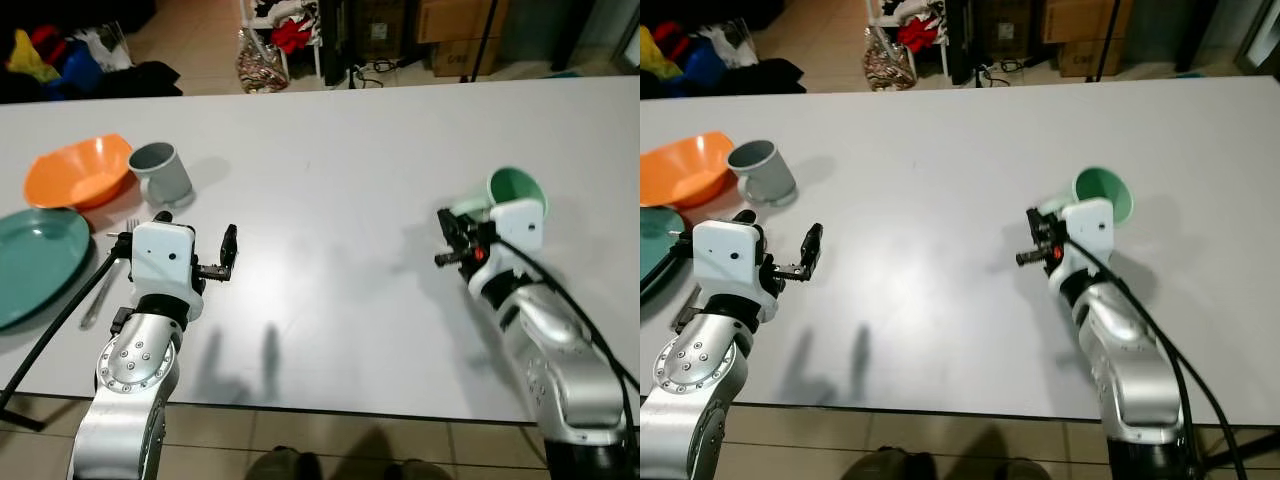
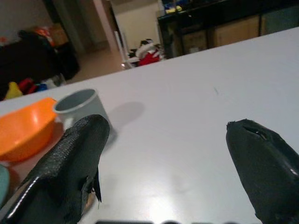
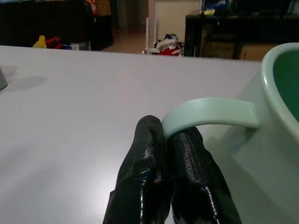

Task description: Setting the table

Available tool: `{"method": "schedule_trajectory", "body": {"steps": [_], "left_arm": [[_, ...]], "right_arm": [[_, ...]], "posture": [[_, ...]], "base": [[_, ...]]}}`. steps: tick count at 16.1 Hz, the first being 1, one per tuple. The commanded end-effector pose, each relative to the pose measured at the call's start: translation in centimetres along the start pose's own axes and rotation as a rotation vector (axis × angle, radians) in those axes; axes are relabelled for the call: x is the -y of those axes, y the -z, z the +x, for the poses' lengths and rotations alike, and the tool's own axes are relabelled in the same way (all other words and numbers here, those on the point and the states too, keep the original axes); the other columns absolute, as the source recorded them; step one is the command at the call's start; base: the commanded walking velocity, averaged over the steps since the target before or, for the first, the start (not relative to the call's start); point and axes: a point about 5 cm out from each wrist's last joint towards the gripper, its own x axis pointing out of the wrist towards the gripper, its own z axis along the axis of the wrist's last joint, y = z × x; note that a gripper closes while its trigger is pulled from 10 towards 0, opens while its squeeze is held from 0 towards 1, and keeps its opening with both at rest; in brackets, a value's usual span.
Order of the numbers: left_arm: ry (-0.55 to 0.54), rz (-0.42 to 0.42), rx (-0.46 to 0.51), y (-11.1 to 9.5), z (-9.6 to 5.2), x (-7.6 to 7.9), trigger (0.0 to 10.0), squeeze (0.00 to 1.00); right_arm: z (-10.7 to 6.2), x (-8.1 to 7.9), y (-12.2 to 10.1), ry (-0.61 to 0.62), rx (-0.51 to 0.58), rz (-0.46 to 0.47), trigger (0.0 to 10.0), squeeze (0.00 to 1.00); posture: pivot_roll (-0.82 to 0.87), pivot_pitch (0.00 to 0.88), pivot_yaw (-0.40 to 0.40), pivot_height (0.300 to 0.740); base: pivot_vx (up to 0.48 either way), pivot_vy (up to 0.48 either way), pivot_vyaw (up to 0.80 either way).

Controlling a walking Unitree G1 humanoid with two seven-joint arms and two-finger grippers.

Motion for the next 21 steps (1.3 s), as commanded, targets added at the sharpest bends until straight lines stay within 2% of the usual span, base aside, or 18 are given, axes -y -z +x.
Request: {"method": "schedule_trajectory", "body": {"steps": [1,2,4,6,8,12,14,18,20,21], "left_arm": [[-0.009,0.012,0.004,-0.1,-0.3,-0.3,10.0,0.0],[-0.015,0.007,0.006,-0.1,-0.3,-0.3,10.0,0.0],[-0.03,-0.001,0.026,-0.1,-0.4,-0.4,10.0,0.0],[-0.014,0.003,0.018,0.0,-0.4,0.0,10.0,0.0],[-0.001,-0.033,0.036,-0.5,-0.3,0.3,10.0,0.0],[0.03,-0.063,0.036,-0.2,0.1,1.6,10.0,0.0],[0.031,-0.074,0.038,-0.2,0.1,1.9,10.0,0.0],[0.014,-0.081,0.026,0.2,-0.1,1.8,10.0,0.0],[0.005,-0.08,0.022,0.3,-0.2,1.7,10.0,0.0],[0.008,-0.094,0.02,0.3,-0.5,1.7,10.0,0.0]], "right_arm": [[-0.1,-0.2,-0.9,-0.028,0.015,-0.017,10.0,0.0],[-0.1,-0.4,-0.8,-0.047,-0.009,-0.043,10.0,0.0],[-0.6,-0.7,-1.2,-0.075,-0.018,-0.037,10.0,0.0],[-0.5,-0.8,-0.2,-0.068,-0.029,-0.029,10.0,0.0],[-0.2,-0.4,0.6,-0.034,-0.024,-0.006,10.0,0.0],[0.2,-0.1,1.2,-0.058,-0.076,-0.096,10.0,0.0],[0.4,-0.1,1.3,-0.056,-0.07,-0.095,10.0,0.0],[0.7,-0.5,1.3,-0.063,-0.056,-0.091,10.0,0.0],[0.8,-0.7,1.3,-0.078,-0.065,-0.14,10.0,0.0],[0.9,-0.7,1.3,-0.072,-0.068,-0.129,10.0,0.0]], "posture": [[-0.08,0.085,0.047,0.74],[-0.09,0.088,0.023,0.74],[-0.1,0.086,0.015,0.74],[-0.08,0.077,0.048,0.74],[-0.07,0.069,0.082,0.74],[-0.09,0.054,0.087,0.74],[-0.09,0.05,0.078,0.74],[-0.09,0.06,0.072,0.74],[-0.09,0.063,0.066,0.74],[-0.09,0.068,0.061,0.74]], "base": [[0.0,0.0,0.0],[0.0,0.0,0.0],[0.0,0.0,0.0],[0.126,0.0,0.0],[0.294,0.0,0.0],[0.325,0.0,0.0],[0.349,0.0,0.0],[0.346,0.0,0.0],[0.324,0.0,0.0],[0.0,0.0,0.0]]}}
